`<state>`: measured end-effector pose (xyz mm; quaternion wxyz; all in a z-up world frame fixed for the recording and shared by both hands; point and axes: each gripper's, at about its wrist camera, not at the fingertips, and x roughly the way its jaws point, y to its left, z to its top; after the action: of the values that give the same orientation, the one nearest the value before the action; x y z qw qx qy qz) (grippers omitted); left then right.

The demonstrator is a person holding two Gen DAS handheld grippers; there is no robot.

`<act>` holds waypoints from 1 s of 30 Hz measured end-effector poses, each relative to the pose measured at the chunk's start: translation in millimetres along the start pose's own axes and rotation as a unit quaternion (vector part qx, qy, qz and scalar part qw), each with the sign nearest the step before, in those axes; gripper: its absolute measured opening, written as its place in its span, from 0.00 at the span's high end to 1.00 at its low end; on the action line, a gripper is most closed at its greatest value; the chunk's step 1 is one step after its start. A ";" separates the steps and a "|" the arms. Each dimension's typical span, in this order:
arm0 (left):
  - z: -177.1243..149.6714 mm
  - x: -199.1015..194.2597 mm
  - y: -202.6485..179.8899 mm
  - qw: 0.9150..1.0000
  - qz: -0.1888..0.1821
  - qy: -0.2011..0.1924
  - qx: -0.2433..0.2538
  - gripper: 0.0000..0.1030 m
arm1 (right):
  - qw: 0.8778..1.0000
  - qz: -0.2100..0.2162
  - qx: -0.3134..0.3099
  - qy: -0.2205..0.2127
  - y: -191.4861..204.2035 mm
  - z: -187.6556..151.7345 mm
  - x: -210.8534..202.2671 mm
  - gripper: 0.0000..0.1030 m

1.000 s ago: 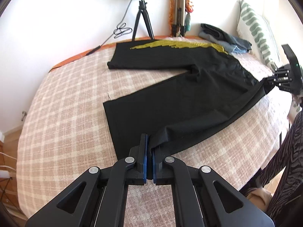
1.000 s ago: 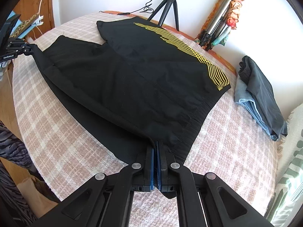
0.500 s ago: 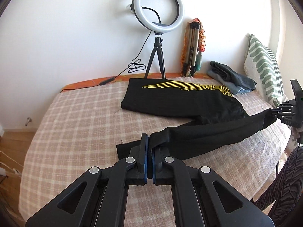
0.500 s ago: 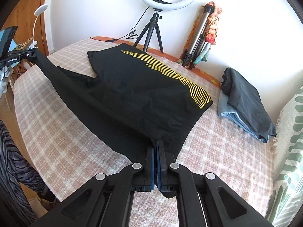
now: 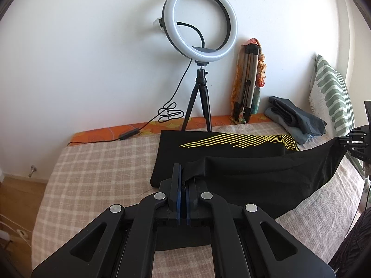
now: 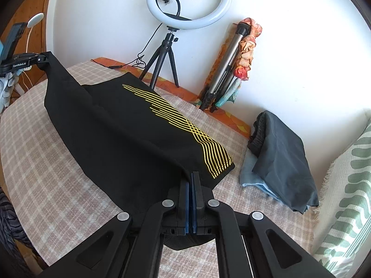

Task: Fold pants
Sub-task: 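Lift both held hems and carry them over onto the waistband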

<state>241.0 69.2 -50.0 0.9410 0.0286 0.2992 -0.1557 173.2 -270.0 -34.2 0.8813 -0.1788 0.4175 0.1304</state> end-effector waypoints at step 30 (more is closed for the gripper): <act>55.3 235.3 10.2 0.985 0.045 0.152 0.068 0.99 | 0.993 0.033 0.025 0.110 -87.5 48.2 217.1 1.00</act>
<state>456.6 5.8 -139.7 0.8865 0.1294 0.4257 -0.1269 373.6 -311.0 -157.8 0.8297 -0.1561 0.5203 0.1283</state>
